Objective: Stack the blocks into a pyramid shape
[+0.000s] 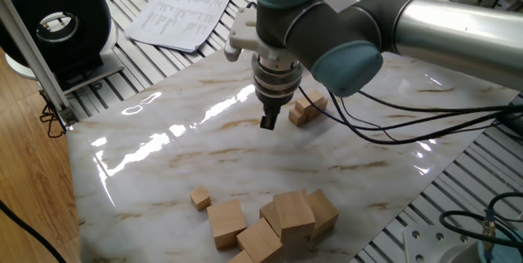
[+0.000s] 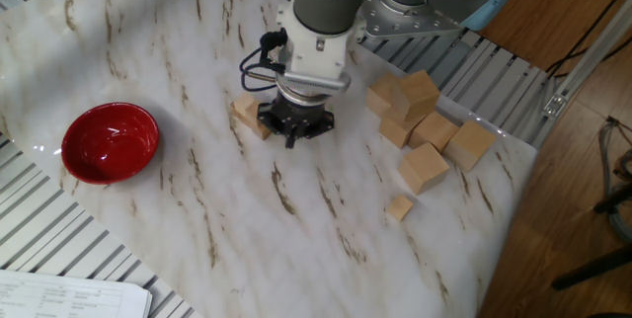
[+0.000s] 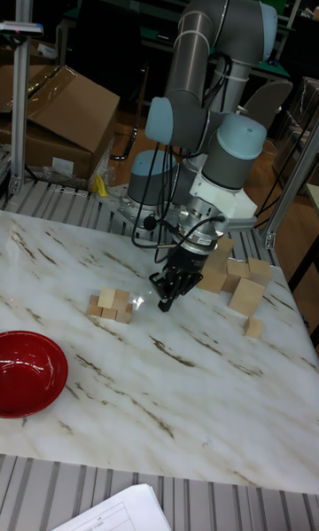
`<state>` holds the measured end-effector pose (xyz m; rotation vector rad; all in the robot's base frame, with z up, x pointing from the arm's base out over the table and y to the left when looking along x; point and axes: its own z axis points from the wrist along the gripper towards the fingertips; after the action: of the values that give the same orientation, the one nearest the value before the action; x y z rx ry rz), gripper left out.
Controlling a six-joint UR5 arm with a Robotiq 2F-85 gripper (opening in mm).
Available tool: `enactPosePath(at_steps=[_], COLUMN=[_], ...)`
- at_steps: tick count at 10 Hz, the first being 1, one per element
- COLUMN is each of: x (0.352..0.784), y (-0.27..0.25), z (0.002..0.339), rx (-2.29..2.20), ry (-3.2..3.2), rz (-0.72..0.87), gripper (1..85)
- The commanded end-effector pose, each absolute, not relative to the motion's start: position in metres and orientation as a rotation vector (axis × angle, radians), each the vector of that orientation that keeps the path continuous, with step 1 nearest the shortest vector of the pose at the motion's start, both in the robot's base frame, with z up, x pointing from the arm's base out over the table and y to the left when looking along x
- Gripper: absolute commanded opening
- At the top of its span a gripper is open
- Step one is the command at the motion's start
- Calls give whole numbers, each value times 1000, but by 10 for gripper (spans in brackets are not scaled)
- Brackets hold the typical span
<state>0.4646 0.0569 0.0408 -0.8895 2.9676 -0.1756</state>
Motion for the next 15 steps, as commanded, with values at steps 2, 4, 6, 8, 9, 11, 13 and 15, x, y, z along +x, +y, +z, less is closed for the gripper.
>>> enactPosePath(at_steps=[2,4,6,8,9,11,13,15], x=[461,467,463,458,456,456,461,470], y=[64,76,72,69,69,80,103,150], z=[41,41,41,41,41,44,61,88], rx=[-1091,-1032,-1012,-991,-991,-951,-944,-895], ry=[2914,2895,2924,2953,2959,2978,2991,3003], rz=[-125,-69,-84,-88,-90,-49,-37,-47], gripper=[10,10,10,10,10,10,10,10])
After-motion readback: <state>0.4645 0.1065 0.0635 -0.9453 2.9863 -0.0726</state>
